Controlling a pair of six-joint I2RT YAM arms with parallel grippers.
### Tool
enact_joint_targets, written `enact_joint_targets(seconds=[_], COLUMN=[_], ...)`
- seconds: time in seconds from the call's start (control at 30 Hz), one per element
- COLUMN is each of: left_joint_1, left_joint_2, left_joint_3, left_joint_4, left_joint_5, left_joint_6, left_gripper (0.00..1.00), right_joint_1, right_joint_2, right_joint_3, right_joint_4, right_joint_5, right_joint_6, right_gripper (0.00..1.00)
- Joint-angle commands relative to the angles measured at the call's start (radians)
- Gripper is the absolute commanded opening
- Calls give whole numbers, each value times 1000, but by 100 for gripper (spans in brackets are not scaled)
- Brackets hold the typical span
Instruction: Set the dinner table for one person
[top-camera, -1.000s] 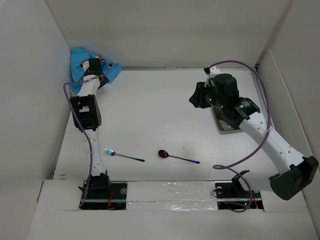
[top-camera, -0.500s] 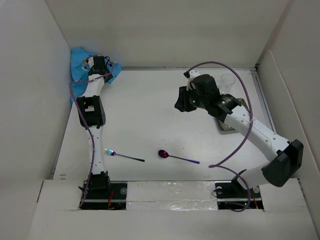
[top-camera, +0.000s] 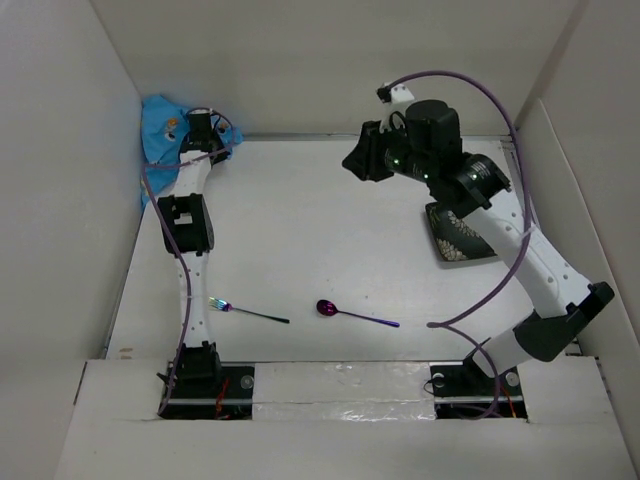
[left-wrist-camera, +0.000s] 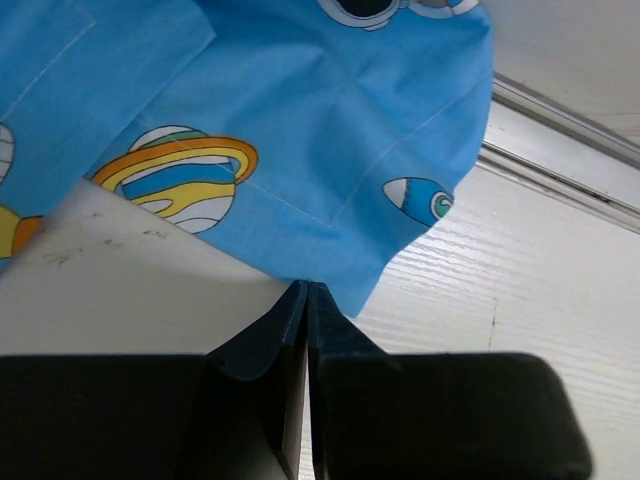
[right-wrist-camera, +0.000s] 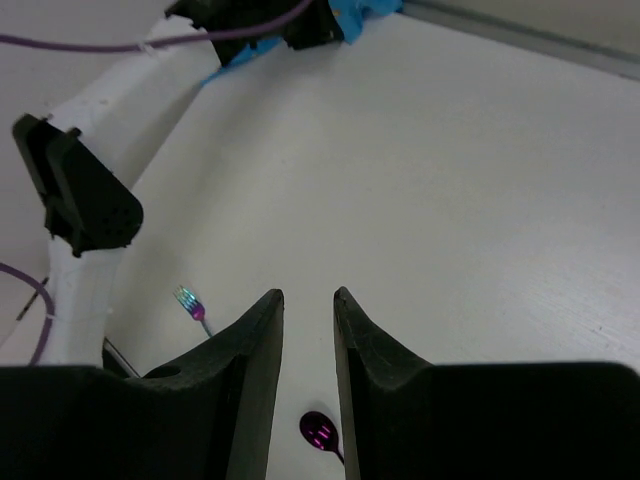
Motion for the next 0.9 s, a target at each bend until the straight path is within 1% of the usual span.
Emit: enact_joint_targets(seconds=[0.0,0.03,0.07,0.1,0.13,0.17,0.2,0.3,0.37,0.4,0.43,0.47,0.5,0.53,0.57,0.6,0.63,0.67,0.77,0.83,0.87], left_joint_1=[-2,-2,-16,-16,-37,-48,-57,-97,-125,-157,-168,-168,-168,-131,-99,-65,-7,19,90,101,101], left_joint_2=[34,39,34,21,-33,-33,-57,-142,-226,-264,-336,-367,-398,-435,-446,-455,-464,-466,-449,-420,-406], left_joint_3=[31,31,44,13,-44,-44,-93,-190,-245,-305,-336,-363,-407,-420,-425,-425,-429,-431,-411,-393,-388], left_joint_4=[-59,-90,-120,-128,-144,-144,-153,-159,-150,-141,-101,-73,-44,2,17,28,49,56,60,65,73], left_joint_5=[85,96,72,79,94,94,85,125,131,66,4,-87,-222,-252,-257,-234,-240,-261,-304,-360,-392], left_joint_6=[26,41,41,66,87,87,98,93,98,100,93,83,64,41,-19,-47,-70,-109,-137,-141,-138], left_gripper=[0,0,0,0,0,0,0,0,0,0,0,0,2,13,32,38,43,55,71,74,85], right_joint_1=[4,4,4,4,-8,-8,-22,-36,-36,-47,-47,-47,-60,-60,-70,-70,-70,-70,-70,-70,-70], right_joint_2=[-6,-9,-9,-15,-22,-22,-27,-19,-26,-32,-47,-56,-64,-73,-88,-98,-105,-119,-139,-142,-139], right_joint_3=[126,160,169,172,162,145,131,90,60,30,13,-5,-28,-67,-87,-105,-148,-165,-220,-230,-228], right_joint_4=[-32,-30,-25,-22,6,7,17,28,41,44,53,57,62,64,62,62,64,62,68,65,62], right_joint_5=[-5,-2,-2,9,18,18,12,-11,-15,-17,-18,-35,-43,-51,-58,-72,-77,-84,-115,-150,-163], right_joint_6=[-31,-32,-35,-35,-39,-39,-37,-25,-22,-22,-22,-22,-23,-22,-22,-22,-22,-23,-25,-31,-34], right_gripper=[32,32,32,32,32,32,32,31,31,31,31,31,31,31,31,31,31,31,31,31,31])
